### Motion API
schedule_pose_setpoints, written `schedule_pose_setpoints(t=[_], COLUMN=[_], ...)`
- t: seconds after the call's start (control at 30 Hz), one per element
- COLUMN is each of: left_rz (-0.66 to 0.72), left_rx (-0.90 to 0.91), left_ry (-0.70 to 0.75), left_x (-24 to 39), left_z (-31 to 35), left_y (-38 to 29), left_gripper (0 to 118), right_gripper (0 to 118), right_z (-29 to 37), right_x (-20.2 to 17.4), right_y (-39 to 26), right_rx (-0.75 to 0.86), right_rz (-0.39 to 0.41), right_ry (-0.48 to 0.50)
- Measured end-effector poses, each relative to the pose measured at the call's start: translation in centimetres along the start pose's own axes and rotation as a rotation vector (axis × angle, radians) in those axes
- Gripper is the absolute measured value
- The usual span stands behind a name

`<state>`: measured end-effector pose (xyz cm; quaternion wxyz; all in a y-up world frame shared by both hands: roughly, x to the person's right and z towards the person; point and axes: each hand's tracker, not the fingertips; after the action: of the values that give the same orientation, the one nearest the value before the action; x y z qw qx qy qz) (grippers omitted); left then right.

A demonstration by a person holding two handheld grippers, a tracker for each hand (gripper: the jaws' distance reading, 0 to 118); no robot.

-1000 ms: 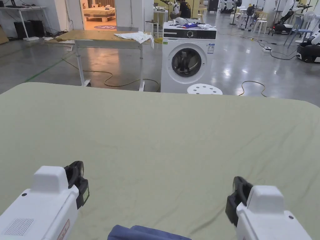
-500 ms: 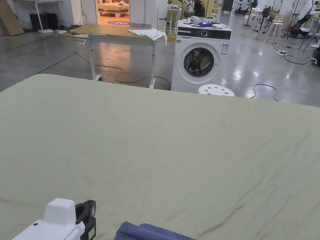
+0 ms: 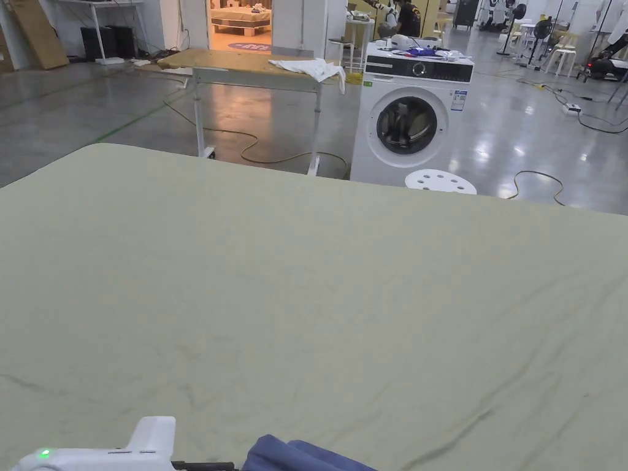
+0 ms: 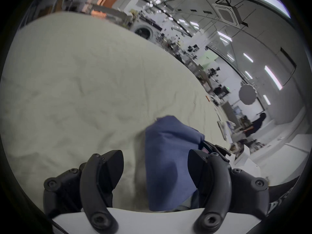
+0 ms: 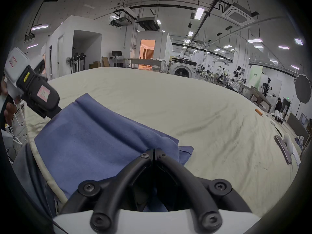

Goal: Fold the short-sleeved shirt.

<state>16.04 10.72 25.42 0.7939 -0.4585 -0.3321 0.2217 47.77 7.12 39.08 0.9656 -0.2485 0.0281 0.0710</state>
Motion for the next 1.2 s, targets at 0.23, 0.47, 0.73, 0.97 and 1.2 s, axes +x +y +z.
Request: schedule_pose_setpoints(t=[0.23,0.47,0.73,0.97,1.2], left_rz=[0.145,0.267,0.382,0.406,0.353], left_rx=[-0.133,-0.110,-0.038,0.007,0.100], left_ry=[-0.288,-0.306,-0.395,-0.420,-0.329], left_x=[-2.4,-4.1,-4.3,-2.6,-4.4], left_z=[-5.6,-6.9,-6.0,-2.5,5.4], left_y=[0.5,-0.3,-2.2,-0.8,2.7], left_gripper=[81,35,23,21,21], right_gripper=[0,0,0,0,0], right_z=[0.3,0.3,-0.1,1.4,-0.1], right_x=[0.3,0.7,0.5,1.2,6.1], right_y=[-0.3,-0.7,-0.7,1.7,6.4], right_rx=[0.027,0.060,0.064,0.116,0.143], right_rz=[-0.037,-0.061,-0.048,-0.026,-0.090], right_ry=[-0.004,-0.013,-0.018,0.000,-0.014])
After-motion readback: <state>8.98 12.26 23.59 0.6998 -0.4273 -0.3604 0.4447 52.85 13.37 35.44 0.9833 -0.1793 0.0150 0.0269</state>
